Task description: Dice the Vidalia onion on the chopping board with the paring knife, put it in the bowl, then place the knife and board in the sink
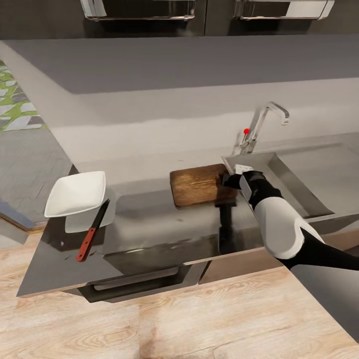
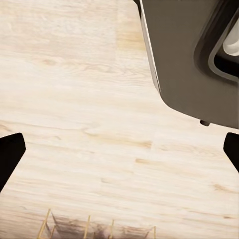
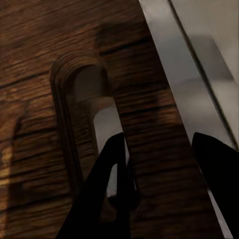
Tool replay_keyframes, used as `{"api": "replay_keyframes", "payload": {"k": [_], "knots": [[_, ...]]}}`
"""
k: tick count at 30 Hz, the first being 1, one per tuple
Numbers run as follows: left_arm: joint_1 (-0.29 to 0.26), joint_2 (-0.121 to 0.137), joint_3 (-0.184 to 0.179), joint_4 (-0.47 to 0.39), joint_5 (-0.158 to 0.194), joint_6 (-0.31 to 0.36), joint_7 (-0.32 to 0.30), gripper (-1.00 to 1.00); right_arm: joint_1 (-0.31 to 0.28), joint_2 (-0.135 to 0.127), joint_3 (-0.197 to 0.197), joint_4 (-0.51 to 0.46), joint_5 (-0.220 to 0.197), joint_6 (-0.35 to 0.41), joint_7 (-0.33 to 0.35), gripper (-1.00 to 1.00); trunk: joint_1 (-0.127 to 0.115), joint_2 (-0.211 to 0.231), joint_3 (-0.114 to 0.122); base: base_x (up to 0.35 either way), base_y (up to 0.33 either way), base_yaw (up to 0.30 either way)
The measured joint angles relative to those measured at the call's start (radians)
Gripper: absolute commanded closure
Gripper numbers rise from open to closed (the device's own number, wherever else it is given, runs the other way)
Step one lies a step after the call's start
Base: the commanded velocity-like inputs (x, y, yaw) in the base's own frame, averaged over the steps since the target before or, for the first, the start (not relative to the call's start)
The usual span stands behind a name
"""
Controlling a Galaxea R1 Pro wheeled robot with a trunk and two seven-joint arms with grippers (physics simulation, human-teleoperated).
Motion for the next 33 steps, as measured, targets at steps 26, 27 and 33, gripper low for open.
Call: {"api": "replay_keyframes", "payload": {"k": [26,27,33], "knots": [[0.0,0.0,0.0,0.0,0.0,0.0,0.0,-1.0,0.0,0.011,-0.006,0.025,-0.005,0.001,0.001,1.0,0.0,0.0,0.0,0.0,0.082,0.0],[0.0,0.0,0.0,0.0,0.0,0.0,0.0,-1.0,0.0,0.011,-0.006,0.026,-0.005,0.001,0.001,1.0,0.0,0.0,0.0,0.0,0.0,0.0],[0.0,0.0,0.0,0.0,0.0,0.0,0.0,-1.0,-0.002,0.008,-0.008,0.036,-0.008,0.0,0.001,1.0,0.0,0.0,0.0,0.0,0.0,0.0]]}}
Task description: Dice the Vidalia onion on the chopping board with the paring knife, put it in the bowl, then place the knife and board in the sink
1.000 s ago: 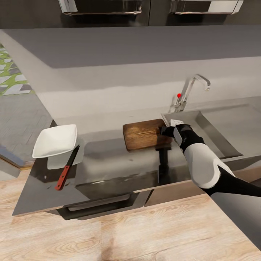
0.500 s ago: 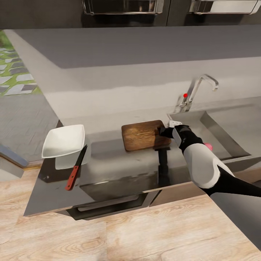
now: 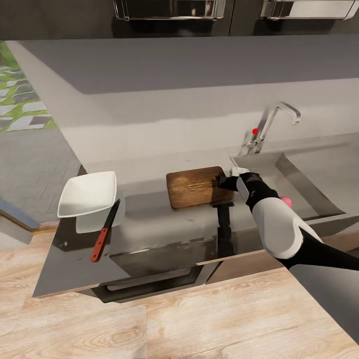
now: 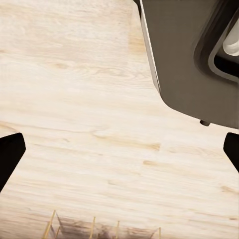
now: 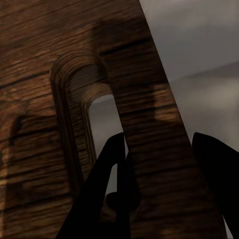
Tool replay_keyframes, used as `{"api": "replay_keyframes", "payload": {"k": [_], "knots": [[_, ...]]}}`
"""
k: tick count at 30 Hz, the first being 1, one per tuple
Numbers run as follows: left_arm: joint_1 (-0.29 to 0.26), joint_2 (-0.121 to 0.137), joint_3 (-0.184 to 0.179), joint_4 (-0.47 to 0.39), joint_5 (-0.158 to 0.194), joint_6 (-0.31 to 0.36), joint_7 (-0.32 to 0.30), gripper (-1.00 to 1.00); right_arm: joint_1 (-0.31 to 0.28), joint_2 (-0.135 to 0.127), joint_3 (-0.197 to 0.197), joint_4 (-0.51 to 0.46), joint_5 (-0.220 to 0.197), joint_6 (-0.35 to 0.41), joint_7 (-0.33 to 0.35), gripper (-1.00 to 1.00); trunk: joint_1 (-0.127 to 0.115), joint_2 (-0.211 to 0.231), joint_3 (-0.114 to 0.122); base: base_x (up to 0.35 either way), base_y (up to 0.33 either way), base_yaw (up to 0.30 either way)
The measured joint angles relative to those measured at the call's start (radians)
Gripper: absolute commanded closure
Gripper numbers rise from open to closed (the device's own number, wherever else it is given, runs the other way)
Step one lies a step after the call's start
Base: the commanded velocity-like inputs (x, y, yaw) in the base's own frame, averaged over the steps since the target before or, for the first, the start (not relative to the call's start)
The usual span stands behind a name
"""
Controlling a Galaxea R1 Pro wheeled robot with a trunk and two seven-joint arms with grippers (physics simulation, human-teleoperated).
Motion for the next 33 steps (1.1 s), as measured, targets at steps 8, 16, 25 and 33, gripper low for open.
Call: {"api": "replay_keyframes", "payload": {"k": [8,16,25,33], "knots": [[0.0,0.0,0.0,0.0,0.0,0.0,0.0,-1.0,0.0,0.0,0.002,-0.001,-0.002,0.001,0.0,1.0,0.0,0.0,0.0,0.0,0.0,0.0],[0.0,0.0,0.0,0.0,0.0,0.0,0.0,-1.0,0.003,-0.001,0.004,-0.006,-0.005,0.004,0.0,1.0,0.0,0.0,0.0,0.0,0.0,0.0],[0.0,0.0,0.0,0.0,0.0,0.0,0.0,-1.0,0.003,-0.003,0.003,-0.011,-0.004,0.006,0.0,1.0,0.0,0.0,0.0,0.0,0.0,0.0],[0.0,0.0,0.0,0.0,0.0,0.0,0.0,-1.0,0.003,-0.003,0.007,-0.013,0.011,0.005,0.0,1.0,0.0,0.0,0.007,0.0,0.0,0.0]]}}
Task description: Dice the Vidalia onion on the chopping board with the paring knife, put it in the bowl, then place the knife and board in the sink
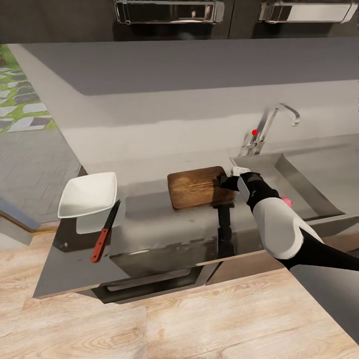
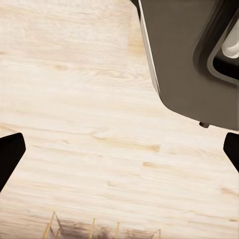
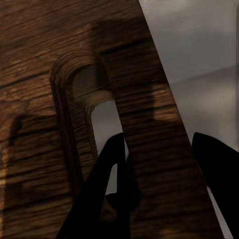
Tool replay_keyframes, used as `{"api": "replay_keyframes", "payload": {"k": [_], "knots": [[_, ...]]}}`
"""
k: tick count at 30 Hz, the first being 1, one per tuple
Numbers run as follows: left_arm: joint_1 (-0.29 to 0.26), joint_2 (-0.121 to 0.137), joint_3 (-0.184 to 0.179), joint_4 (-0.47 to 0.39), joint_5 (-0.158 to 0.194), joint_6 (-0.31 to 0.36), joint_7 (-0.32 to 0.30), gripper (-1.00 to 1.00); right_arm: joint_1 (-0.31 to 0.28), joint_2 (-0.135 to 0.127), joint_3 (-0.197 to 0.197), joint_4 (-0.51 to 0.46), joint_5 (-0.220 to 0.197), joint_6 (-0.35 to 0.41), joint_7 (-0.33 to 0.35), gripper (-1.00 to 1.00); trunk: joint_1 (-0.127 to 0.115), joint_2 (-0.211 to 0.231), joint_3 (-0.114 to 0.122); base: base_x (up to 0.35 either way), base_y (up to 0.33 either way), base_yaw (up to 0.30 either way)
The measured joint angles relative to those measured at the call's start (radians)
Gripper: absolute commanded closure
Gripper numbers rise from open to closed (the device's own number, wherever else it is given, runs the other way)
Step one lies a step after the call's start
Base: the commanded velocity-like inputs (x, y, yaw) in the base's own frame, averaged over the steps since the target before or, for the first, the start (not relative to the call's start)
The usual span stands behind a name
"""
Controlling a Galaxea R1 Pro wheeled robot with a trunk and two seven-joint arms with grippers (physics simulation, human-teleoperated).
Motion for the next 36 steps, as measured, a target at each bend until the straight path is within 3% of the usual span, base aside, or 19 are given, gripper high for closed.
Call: {"api": "replay_keyframes", "payload": {"k": [22,36], "knots": [[0.0,0.0,0.0,0.0,0.0,0.0,0.0,-1.0,0.0,0.001,0.011,0.004,0.019,0.0,-0.001,1.0,0.0,0.0,0.034,0.0,0.0,-0.018],[0.0,0.0,0.0,0.0,0.0,0.0,0.0,-1.0,0.001,0.002,0.01,0.029,0.017,0.0,0.012,1.0,0.0,0.0,0.036,0.0,0.0,0.0]]}}
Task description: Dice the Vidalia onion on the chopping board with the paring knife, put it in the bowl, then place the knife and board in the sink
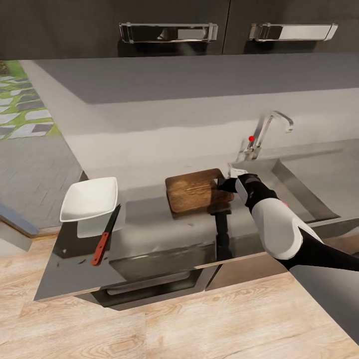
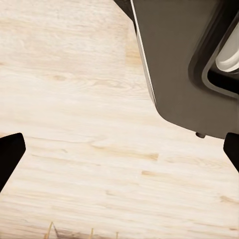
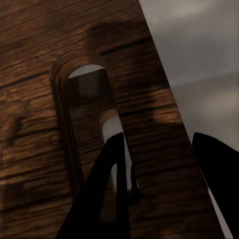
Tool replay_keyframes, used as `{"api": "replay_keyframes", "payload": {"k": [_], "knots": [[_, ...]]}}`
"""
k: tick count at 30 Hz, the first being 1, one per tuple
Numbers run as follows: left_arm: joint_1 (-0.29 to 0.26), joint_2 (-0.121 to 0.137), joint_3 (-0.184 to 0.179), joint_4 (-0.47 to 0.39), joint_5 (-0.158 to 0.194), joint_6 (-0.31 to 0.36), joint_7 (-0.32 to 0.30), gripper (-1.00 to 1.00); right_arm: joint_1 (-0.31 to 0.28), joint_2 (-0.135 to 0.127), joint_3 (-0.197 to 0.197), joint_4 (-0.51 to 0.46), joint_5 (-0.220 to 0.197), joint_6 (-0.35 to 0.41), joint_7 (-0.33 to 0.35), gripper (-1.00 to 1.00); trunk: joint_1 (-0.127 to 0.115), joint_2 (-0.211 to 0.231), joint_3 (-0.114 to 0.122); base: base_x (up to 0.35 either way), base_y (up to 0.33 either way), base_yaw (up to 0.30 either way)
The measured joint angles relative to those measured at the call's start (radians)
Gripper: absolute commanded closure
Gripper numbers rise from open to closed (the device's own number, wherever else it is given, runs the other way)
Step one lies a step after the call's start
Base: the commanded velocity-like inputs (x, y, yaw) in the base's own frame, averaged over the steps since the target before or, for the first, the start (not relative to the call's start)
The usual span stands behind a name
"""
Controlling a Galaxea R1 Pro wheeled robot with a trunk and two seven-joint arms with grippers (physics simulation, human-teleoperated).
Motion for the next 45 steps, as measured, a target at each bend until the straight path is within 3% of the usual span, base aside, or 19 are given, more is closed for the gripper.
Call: {"api": "replay_keyframes", "payload": {"k": [27,36,45], "knots": [[0.0,0.0,0.0,0.0,0.0,0.0,0.0,-1.0,0.0,-0.009,-0.007,0.033,-0.001,-0.002,0.006,1.0,0.0,0.0,0.0,0.0,0.0,0.0],[0.0,0.0,0.0,0.0,0.0,0.0,0.0,-1.0,0.0,-0.011,-0.008,0.033,-0.045,-0.002,0.005,1.0,0.0,0.0,0.0,0.0,0.0,0.0],[0.0,0.0,0.0,0.0,0.0,0.0,0.0,-1.0,0.0,-0.011,-0.008,0.037,-0.05,-0.002,0.004,1.0,0.0,0.0,0.0,0.0,0.0,0.0]]}}
